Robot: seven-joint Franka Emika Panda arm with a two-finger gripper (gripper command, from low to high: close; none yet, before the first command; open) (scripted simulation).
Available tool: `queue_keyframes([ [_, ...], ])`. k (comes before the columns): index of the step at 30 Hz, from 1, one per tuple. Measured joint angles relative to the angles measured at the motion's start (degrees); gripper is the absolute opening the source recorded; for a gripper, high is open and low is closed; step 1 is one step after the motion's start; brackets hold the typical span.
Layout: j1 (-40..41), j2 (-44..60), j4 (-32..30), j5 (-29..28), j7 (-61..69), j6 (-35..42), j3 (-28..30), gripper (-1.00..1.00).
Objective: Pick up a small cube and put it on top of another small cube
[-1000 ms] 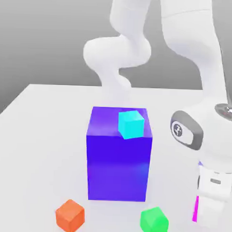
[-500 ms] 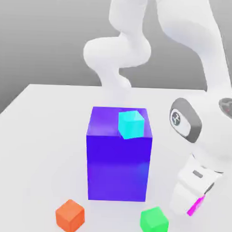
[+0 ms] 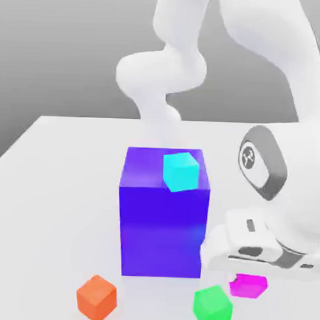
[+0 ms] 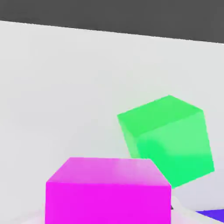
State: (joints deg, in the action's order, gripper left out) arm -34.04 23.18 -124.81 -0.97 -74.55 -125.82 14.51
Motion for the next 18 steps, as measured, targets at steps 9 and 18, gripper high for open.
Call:
queue_keyframes([
  [9, -4.6, -2.1, 0.6, 2.6, -31.1, 4.8, 6.3, -1.00],
  [18, -9.5, -7.4, -1.1, 4.3, -61.5, 3.3, 10.1, -1.00],
])
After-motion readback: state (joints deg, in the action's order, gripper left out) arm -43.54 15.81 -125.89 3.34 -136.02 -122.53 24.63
